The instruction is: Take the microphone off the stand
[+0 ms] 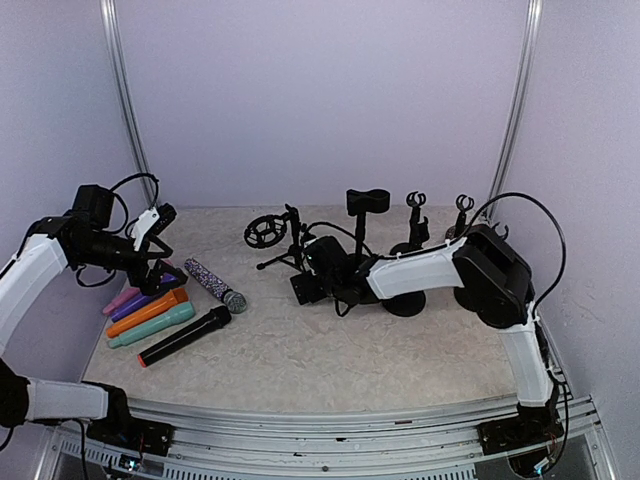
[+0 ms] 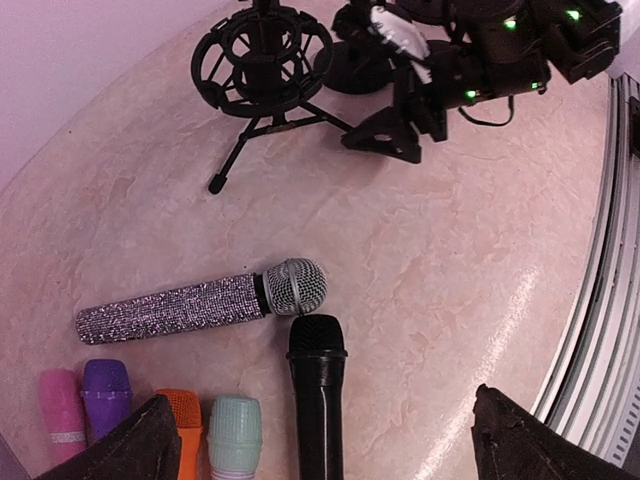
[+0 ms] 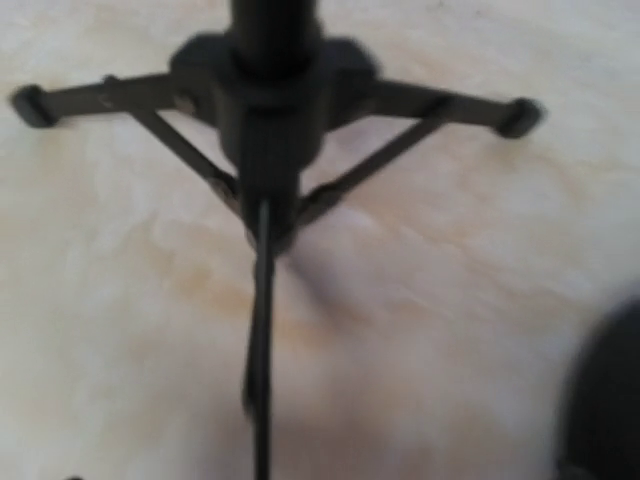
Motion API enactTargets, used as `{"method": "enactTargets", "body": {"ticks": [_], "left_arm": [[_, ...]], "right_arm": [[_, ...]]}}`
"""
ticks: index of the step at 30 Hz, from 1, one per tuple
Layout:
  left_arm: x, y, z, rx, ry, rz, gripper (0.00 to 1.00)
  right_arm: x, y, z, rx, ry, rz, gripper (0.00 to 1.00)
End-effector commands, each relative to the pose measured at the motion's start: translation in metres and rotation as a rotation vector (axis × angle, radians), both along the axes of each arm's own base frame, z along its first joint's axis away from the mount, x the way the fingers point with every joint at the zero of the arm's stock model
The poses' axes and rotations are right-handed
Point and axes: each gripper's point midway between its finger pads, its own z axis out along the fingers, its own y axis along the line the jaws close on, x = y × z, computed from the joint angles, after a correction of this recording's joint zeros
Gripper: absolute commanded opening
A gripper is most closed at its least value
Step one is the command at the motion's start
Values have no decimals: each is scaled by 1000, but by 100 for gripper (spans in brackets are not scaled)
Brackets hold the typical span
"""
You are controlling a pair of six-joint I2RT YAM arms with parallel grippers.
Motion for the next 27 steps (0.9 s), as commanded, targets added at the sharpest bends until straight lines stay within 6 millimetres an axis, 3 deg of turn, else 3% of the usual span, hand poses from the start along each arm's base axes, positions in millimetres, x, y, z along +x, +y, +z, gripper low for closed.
{"method": "enactTargets", "body": {"ticks": [1, 3, 6, 10, 13, 16, 18, 19, 21, 24, 27], "left_arm": [[17, 5, 11, -57, -70, 94, 99], [23, 7, 7, -66, -67, 130, 99], [32, 14, -5, -63, -66, 195, 99], [40, 23, -15, -80, -119, 263, 99], [50, 34, -23, -96, -161, 369, 99], [58, 46, -40, -59, -209, 428, 99], [61, 51, -51, -55, -212, 460, 99], [61, 53, -57, -59, -207, 469, 99], [63, 55, -65, -79, -208, 491, 99], [68, 60, -75, -101, -237, 522, 99], [75, 67, -80, -129, -282, 555, 99]], "right_arm": [[-26, 0, 115, 150, -155, 57, 100], [-47, -9, 139, 171, -186, 80, 100], [-87, -33, 160, 205, -213, 106, 100], [-120, -106, 146, 190, -192, 2, 100], [-130, -167, 144, 174, -193, -98, 100], [-137, -225, 156, 192, -233, -186, 100], [-144, -266, 170, 218, -354, -261, 100], [-151, -292, 188, 275, -459, -325, 100], [-160, -328, 190, 306, -588, -385, 100], [-166, -367, 174, 299, -661, -479, 100], [-153, -384, 156, 221, -590, -537, 100]]}}
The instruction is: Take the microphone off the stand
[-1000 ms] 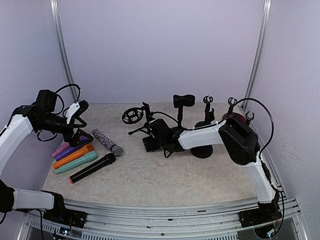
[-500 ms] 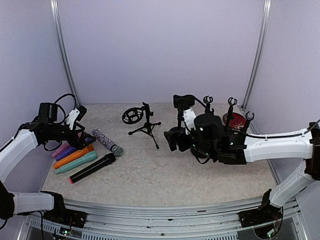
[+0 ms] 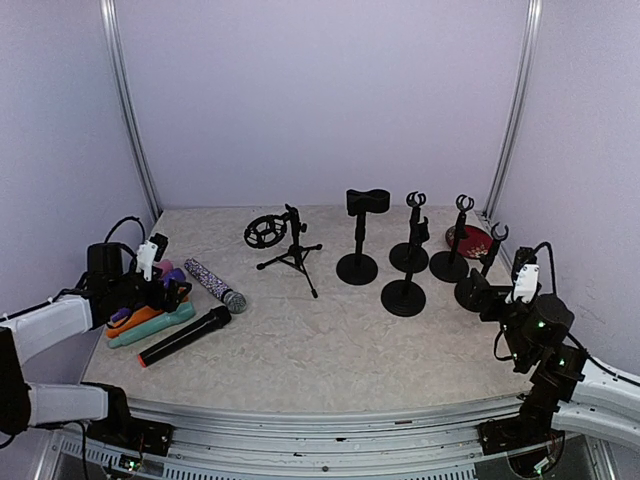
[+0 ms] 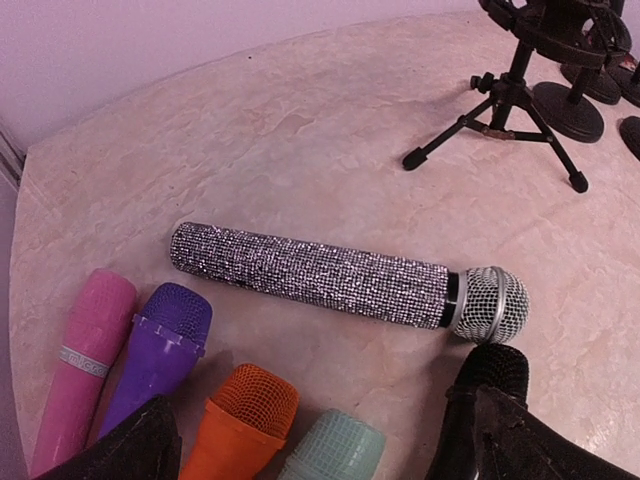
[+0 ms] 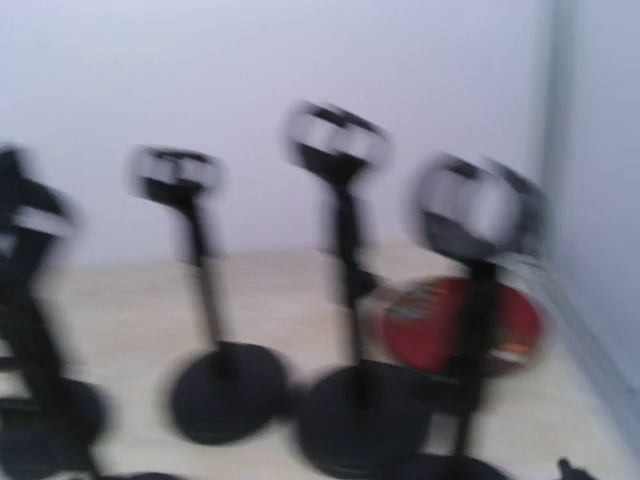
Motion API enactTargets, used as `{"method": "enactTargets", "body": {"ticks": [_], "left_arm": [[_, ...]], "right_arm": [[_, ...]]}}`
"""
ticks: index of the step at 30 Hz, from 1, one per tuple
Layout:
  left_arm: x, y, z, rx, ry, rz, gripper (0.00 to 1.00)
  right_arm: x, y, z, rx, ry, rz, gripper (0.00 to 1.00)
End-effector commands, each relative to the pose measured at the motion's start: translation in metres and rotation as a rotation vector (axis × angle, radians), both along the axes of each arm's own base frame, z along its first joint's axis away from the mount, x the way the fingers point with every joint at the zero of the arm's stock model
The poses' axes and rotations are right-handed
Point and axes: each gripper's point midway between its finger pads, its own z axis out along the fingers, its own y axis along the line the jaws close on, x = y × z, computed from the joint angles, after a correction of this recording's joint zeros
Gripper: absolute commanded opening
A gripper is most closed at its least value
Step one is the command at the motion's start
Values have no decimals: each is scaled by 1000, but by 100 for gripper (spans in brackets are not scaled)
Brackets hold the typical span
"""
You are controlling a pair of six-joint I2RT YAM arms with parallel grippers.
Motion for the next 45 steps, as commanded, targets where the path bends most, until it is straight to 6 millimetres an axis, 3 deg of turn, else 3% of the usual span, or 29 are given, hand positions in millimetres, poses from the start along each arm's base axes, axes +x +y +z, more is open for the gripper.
{"method": "enactTargets", "body": {"ticks": [1, 4, 8, 12, 18, 22, 29, 36, 41, 45], "left_arm": [[24, 12, 15, -41, -164, 74, 99], [33, 13, 11, -78, -163, 89, 99], [42, 14, 7, -104, -180, 104, 99], [47, 11, 4, -102, -209, 81, 99], [50, 14, 4, -101, -274, 92, 99], [52, 17, 18, -117, -362, 110, 99], [52, 14, 29, -168, -464, 100, 99], [58, 15, 22, -172, -440, 110, 99], [60, 21, 21, -169, -440, 153, 99], [61, 22, 21, -168, -440, 164, 99]], "right_arm": [[17, -26, -9, -70, 49, -110, 100], [41, -28, -28, -162, 141, -135, 100], [74, -34, -37, -185, 181, -170, 100], [95, -52, -32, -184, 151, -217, 100], [96, -91, -36, -184, 97, -308, 100], [89, -107, -42, -175, 59, -332, 100], [96, -99, -45, -171, 1, -278, 100], [113, -93, -58, -201, 6, -216, 100], [117, -75, -67, -230, -2, -71, 100], [119, -78, -70, -221, 21, -82, 100]]}}
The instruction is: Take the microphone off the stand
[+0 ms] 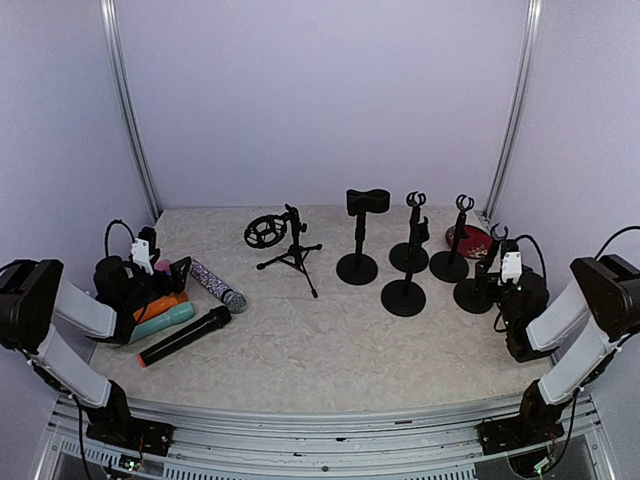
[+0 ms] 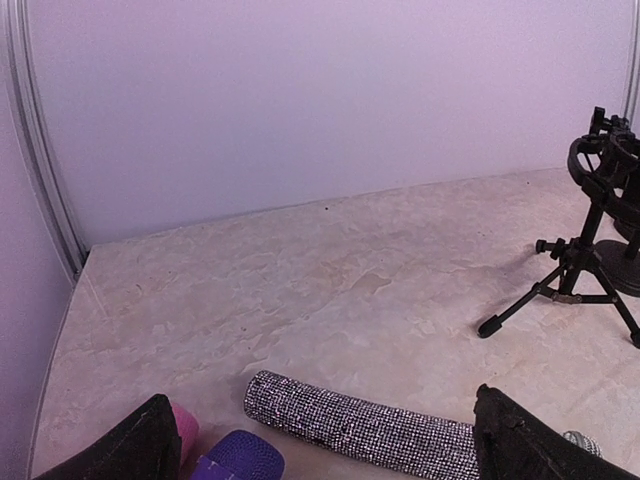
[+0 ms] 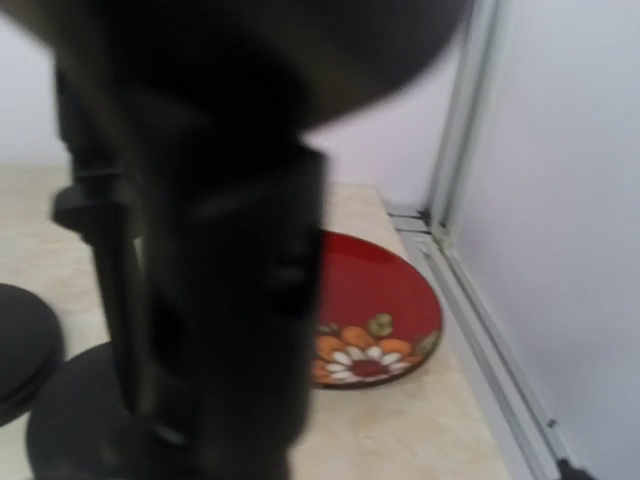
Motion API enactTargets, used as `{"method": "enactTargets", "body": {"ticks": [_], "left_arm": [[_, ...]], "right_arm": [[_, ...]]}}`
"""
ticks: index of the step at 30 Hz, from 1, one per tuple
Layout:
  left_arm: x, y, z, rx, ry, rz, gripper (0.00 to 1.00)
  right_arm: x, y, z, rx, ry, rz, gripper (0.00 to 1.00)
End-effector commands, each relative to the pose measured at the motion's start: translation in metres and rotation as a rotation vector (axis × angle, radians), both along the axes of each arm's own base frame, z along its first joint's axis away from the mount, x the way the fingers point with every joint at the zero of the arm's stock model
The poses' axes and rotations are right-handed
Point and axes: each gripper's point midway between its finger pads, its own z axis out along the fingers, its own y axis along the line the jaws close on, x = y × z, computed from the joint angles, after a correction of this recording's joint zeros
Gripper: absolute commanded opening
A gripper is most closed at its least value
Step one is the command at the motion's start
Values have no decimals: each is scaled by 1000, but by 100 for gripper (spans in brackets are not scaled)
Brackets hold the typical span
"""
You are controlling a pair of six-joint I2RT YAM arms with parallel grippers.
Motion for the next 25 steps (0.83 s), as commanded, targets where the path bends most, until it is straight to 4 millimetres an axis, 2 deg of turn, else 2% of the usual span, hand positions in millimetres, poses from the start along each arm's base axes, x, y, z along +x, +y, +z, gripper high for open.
{"method": "enactTargets", "body": {"ticks": [1, 25], "left_arm": [[4, 3, 7, -10, -29, 26, 99], [4, 3, 7, -9, -30, 28, 99]], "right_arm": [[7, 4, 15, 3, -57, 43, 100], [6, 3, 17, 5, -63, 36, 100]]}}
